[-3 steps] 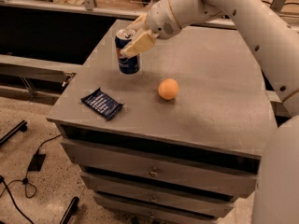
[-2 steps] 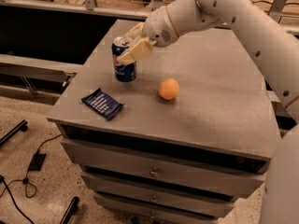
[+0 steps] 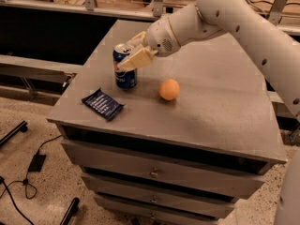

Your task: Move pepsi can near rxbar blueberry

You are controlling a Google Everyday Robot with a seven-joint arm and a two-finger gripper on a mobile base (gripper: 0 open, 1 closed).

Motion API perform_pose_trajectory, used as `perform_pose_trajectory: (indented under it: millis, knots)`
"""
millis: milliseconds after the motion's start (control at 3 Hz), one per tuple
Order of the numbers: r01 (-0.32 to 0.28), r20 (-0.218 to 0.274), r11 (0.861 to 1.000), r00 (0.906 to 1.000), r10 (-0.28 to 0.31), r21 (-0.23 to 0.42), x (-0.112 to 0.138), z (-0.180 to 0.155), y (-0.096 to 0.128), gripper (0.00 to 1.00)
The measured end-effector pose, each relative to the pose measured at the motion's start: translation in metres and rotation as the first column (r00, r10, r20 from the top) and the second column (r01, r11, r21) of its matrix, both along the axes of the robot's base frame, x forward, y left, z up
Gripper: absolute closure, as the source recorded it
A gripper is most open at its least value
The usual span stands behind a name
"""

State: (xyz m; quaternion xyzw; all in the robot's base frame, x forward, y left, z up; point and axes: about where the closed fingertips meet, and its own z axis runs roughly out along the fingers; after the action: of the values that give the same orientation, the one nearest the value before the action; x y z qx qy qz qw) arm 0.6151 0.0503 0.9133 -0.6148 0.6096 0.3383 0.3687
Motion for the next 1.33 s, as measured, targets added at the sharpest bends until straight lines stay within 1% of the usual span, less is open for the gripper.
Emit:
perform_pose_trajectory:
  millis: [333,667,1000,1333]
  knots:
    - [-0.007,-0.002,1.0,1.0,0.007,0.0,-0.001,-0.001,0.004,0.0]
    - [-0.008,-0.003,1.0,1.0,0.008,0.0,-0.001,-0.002,0.004,0.0]
    - [-0.041,0.008,0.999,0.9991,0.041,-0.011,-0.001,0.006,0.006,0.0]
    - [-0.083,0.078,0.996,0.9934,0.084,-0.022,-0.002,0.039,-0.011,0.0]
